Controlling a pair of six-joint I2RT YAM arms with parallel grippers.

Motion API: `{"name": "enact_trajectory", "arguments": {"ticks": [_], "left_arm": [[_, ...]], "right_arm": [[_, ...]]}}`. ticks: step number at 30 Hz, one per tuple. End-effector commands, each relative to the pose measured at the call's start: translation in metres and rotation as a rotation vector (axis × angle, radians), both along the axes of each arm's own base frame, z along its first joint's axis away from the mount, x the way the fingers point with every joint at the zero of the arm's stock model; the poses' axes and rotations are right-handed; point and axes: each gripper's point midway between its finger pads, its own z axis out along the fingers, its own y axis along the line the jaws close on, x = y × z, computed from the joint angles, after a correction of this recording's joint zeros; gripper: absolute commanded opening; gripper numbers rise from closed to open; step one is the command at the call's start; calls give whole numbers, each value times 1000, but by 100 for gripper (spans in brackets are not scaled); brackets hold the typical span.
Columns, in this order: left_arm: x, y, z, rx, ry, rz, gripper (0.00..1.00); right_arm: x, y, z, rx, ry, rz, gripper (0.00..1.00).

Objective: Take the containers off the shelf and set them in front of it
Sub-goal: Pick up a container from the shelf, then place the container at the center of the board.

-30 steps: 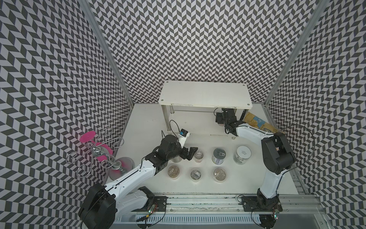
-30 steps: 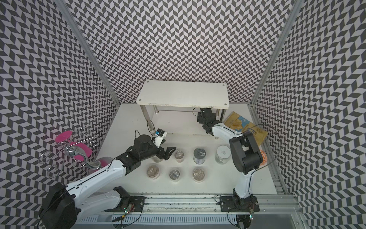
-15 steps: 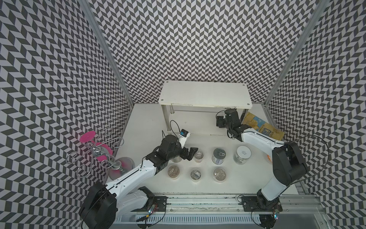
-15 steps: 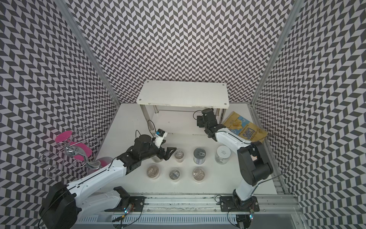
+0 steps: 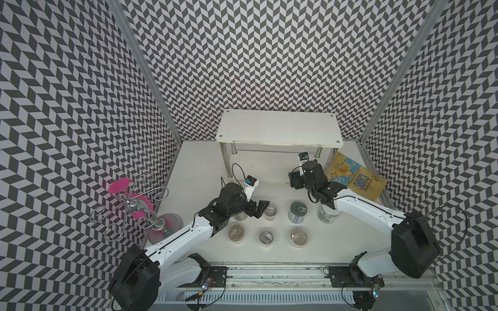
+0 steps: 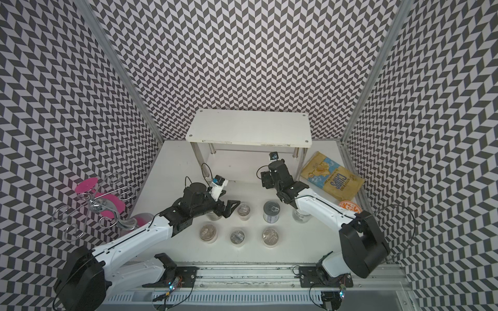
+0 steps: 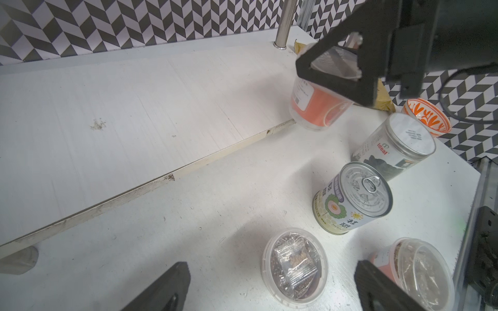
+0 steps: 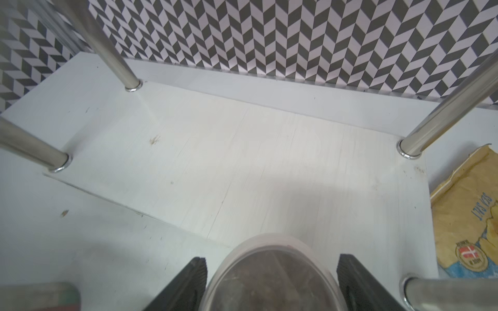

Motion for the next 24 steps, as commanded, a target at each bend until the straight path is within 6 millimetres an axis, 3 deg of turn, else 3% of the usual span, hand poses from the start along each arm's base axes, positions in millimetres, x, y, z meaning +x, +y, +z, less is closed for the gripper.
{"name": "enact_trajectory", "arguments": {"ticks": [1, 8, 14, 20, 24], "left_arm": [[1, -1, 8, -16, -26, -15, 100], [1, -3, 13, -35, -32, -24, 100], [-1, -4, 19, -58, -34, -34, 100], [-4, -6, 20, -73, -40, -53, 100], [-5, -6, 20, -73, -44, -62, 100]], "right_arm": [[-21, -4, 16, 11, -9, -12, 76], [-79, -8, 6, 14, 86, -6, 75], [-125, -33, -11, 29, 199, -98, 75], [-154, -68, -22, 36, 272, -253, 75], [-169, -79, -30, 86, 305, -318, 73]]}}
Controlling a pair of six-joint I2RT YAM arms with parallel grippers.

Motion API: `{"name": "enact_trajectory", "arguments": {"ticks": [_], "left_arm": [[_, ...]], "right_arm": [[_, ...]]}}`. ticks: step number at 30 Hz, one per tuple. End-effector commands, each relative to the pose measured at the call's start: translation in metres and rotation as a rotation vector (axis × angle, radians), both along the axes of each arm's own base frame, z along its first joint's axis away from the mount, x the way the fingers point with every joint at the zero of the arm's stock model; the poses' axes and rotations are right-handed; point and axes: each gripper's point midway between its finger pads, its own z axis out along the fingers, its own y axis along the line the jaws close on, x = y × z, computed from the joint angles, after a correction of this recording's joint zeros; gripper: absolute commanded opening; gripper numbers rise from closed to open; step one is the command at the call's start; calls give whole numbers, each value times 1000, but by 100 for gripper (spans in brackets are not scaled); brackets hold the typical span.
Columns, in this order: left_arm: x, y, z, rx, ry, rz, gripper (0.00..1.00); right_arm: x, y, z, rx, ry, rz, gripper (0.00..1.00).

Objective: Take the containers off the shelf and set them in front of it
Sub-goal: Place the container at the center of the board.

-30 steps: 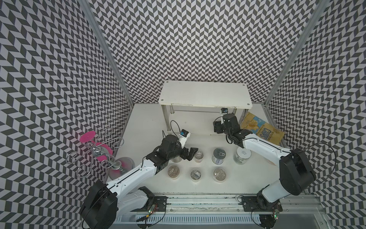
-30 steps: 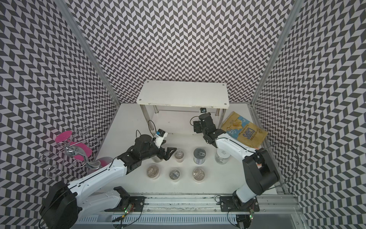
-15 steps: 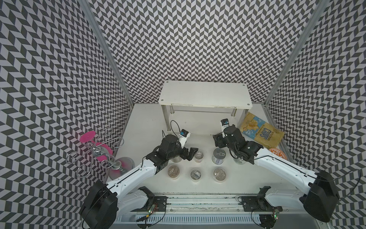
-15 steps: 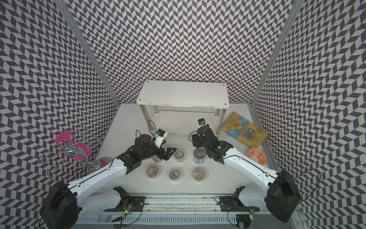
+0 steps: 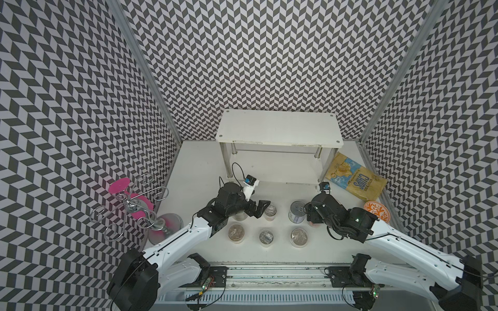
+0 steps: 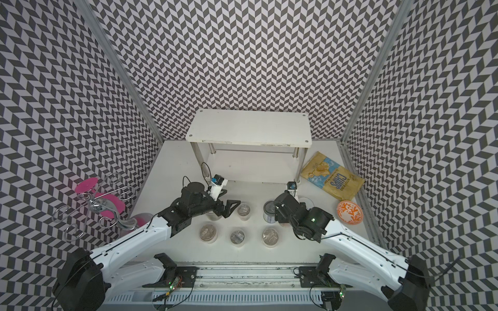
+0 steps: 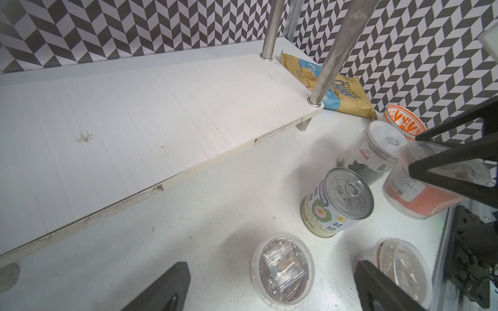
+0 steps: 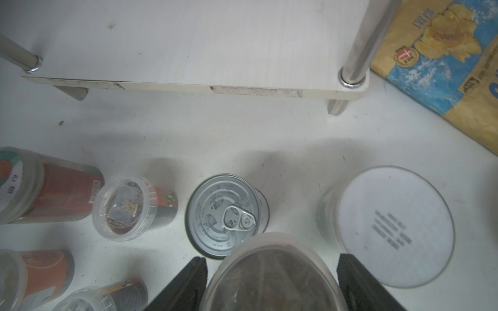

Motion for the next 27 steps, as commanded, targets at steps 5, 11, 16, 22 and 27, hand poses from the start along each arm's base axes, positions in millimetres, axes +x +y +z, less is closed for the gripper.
{"name": "enact_trajectory", "arguments": {"ticks": [5, 11, 16, 22, 27], "left_arm": [[-2, -1, 10, -35, -32, -21, 100], [-3, -1, 7, -28, -25, -26, 100], [-3, -1, 2, -16, -15, -32, 100], [-5, -3, -4, -19, 2, -49, 100], [-5, -4, -4, -22, 3, -52, 100]], "right_arm": [[-21, -32, -18, 1, 63, -192, 73], [-29, -31, -29, 18, 74, -225, 73], [-42, -30, -48, 25, 111, -267, 74], [-54, -43, -67, 15, 125, -358, 74], [-56, -50, -74, -12, 110, -413, 75]]}}
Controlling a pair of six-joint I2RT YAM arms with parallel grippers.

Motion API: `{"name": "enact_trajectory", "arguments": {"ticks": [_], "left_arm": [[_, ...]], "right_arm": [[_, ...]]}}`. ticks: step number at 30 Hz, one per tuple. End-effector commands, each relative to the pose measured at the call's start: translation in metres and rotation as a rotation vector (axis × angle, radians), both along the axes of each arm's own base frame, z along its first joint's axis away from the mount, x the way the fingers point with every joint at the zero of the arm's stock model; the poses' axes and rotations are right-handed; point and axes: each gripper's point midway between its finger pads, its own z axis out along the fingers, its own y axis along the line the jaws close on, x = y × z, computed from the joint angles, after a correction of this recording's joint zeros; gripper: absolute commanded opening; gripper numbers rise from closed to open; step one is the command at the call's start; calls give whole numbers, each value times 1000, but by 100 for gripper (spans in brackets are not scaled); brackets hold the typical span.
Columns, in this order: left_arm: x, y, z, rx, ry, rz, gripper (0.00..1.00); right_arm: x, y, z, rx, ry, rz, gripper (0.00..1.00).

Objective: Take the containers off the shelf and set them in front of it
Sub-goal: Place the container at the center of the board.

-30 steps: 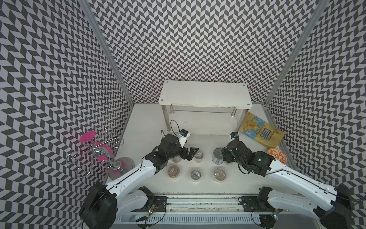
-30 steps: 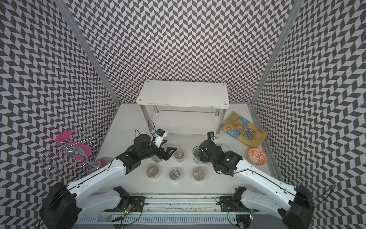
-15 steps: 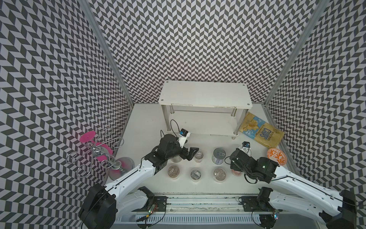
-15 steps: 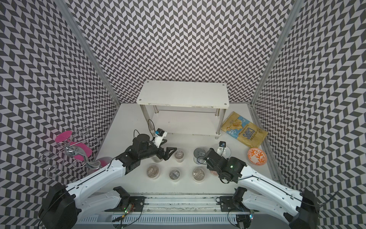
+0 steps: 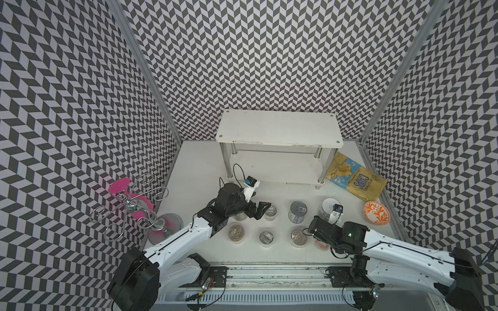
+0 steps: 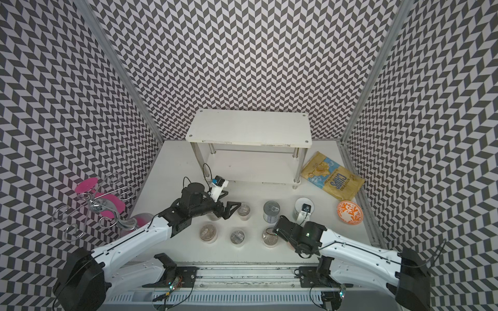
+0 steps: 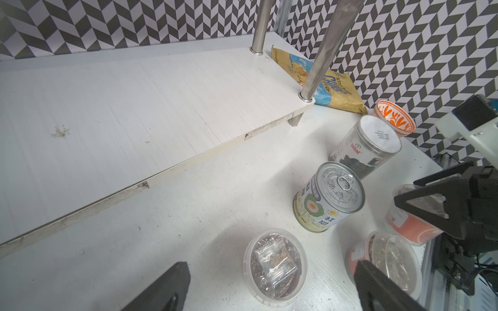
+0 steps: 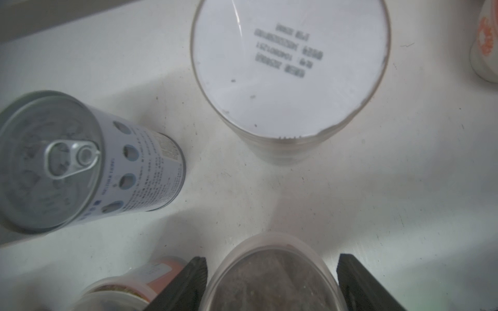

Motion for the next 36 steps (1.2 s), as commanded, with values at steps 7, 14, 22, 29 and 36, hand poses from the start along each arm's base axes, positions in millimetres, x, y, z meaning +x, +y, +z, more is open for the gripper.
{"name": "enact_trajectory", "arguments": {"ticks": [7, 14, 22, 29, 36], "left_arm": [[2, 0, 1, -9, -18, -11, 100], [3, -1, -2, -11, -7, -20, 100], [6, 0, -4, -15, 4, -23, 100], [7, 1, -6, -19, 11, -24, 100], [8, 2, -4, -19, 8, -18, 100]], "right_arm": [[2, -12, -2, -71, -33, -129, 77], [1, -16, -7, -87, -35, -158, 80], [2, -17, -10, -140, -20, -153, 88], [1, -15, -8, -120, -29, -133, 93], [5, -14, -1, -123, -52, -129, 97]]}}
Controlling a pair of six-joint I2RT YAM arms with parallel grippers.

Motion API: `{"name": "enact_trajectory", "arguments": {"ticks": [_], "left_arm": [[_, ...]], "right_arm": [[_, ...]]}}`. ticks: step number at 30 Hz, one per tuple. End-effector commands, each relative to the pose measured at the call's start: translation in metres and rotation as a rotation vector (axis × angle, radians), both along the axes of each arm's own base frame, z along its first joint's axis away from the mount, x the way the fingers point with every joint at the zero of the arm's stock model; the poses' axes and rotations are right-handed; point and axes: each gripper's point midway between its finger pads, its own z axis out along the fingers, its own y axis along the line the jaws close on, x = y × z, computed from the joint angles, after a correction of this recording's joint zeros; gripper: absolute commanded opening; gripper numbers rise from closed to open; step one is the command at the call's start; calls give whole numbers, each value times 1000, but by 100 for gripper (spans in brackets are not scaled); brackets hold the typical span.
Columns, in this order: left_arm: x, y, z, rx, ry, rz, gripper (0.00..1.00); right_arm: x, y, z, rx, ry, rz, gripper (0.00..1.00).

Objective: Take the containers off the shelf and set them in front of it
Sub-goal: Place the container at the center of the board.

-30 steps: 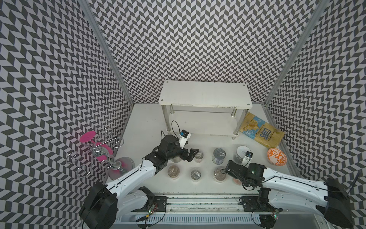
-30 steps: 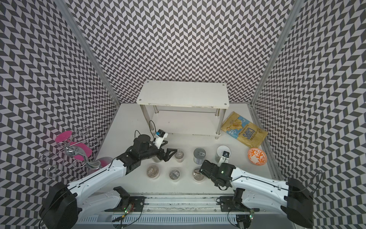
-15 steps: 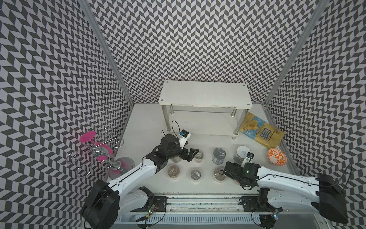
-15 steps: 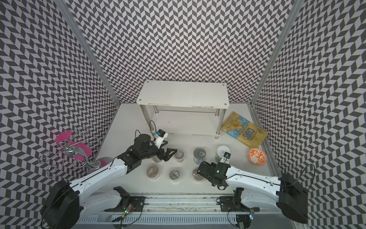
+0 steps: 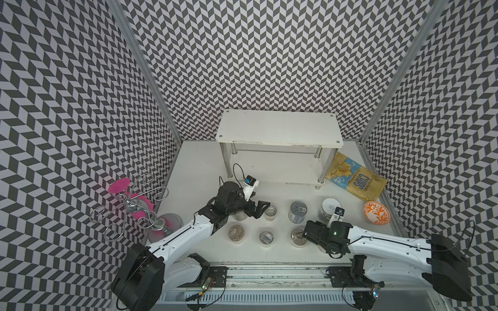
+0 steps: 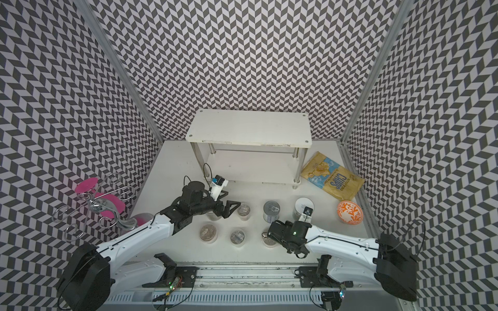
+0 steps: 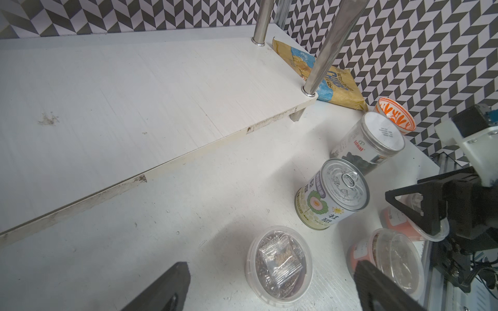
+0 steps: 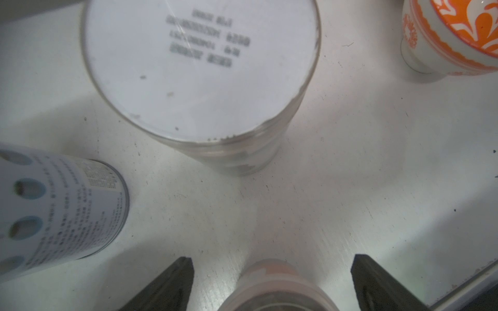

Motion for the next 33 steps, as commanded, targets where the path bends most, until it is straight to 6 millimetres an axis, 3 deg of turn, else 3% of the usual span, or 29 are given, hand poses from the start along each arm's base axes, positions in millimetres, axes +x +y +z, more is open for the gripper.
{"name": "enact_trajectory", "arguments": {"ticks": [1, 5, 11, 13, 18, 20, 21, 28, 33], "left_arm": [[2, -1, 3, -10, -23, -13, 100], [3, -1, 3, -13, -18, -11, 100], [7, 2, 10, -3, -32, 7, 100], [8, 5, 12, 2, -39, 19, 100], [11, 10, 14, -1, -38, 38, 100], [11, 10, 15, -1, -35, 39, 100], [11, 11, 16, -1, -35, 40, 100], [8, 15, 16, 32, -28, 33, 100], [4, 20, 14, 49, -30, 36, 100]], "right_arm": [[4, -3, 17, -15, -40, -8, 98], [5, -14, 31, -38, -83, -62, 100], [25, -1, 59, -22, -190, 38, 99], [28, 6, 67, -29, -185, 91, 100], [25, 53, 69, 110, -85, 261, 97], [21, 79, 73, 202, -58, 385, 88], [18, 80, 76, 220, -48, 396, 84], [-20, 71, 61, 385, 79, 379, 56], [-37, 63, 36, 392, 155, 377, 47]]}}
